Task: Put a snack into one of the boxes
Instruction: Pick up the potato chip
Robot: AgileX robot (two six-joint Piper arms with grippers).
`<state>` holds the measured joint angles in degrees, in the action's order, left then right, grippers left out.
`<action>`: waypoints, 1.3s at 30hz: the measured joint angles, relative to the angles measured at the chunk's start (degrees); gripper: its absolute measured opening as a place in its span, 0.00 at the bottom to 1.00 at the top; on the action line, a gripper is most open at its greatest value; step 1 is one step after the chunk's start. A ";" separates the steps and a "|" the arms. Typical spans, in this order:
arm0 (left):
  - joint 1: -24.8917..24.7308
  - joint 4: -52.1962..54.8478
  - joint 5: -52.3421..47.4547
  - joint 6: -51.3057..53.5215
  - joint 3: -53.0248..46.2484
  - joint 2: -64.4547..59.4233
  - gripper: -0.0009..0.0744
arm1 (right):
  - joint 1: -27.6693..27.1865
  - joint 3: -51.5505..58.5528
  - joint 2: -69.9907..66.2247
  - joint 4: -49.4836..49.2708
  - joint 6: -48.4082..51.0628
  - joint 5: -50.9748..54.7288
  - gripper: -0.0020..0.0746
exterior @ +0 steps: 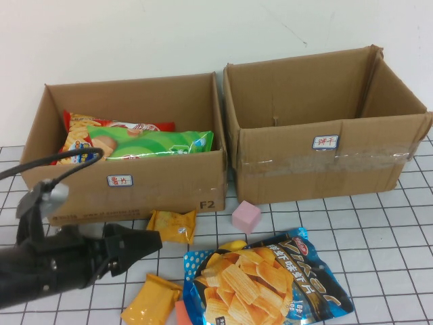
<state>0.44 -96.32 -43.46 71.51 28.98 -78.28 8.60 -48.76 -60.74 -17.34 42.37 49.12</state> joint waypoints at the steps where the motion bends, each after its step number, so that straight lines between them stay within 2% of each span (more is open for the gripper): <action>1: 0.00 0.10 0.00 1.05 0.52 -0.64 0.68 | 0.00 0.14 0.69 0.10 -0.25 0.00 0.03; 6: -2.99 2.28 0.99 2.95 3.87 -4.58 0.71 | 0.00 1.66 3.29 0.66 -1.36 -0.36 0.03; 11: -10.59 4.63 11.10 3.06 7.06 -7.58 0.72 | 0.00 2.33 3.77 0.90 -1.63 -0.49 0.03; 15: -13.24 5.67 14.97 3.14 7.56 -10.20 0.72 | 0.00 2.59 3.85 0.90 -1.63 -0.90 0.03; 22: -13.60 3.01 11.90 4.00 7.75 -15.60 0.72 | 0.00 5.01 3.90 0.97 -1.63 -2.31 0.03; 32: -13.60 -1.66 0.91 8.63 7.98 -21.10 0.72 | 0.00 5.50 3.90 0.97 -1.67 -2.91 0.03; 36: -13.60 -2.02 -0.23 9.00 8.15 -23.61 0.65 | 0.00 5.54 3.90 0.97 -1.67 -2.91 0.03; 39: -13.60 -2.76 -1.44 9.09 8.38 -24.24 0.50 | 0.00 5.63 3.90 0.97 -1.67 -3.03 0.03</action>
<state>-13.17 -99.07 -44.90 80.60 37.36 -102.52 8.60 -43.13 -56.84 -16.37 40.70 46.08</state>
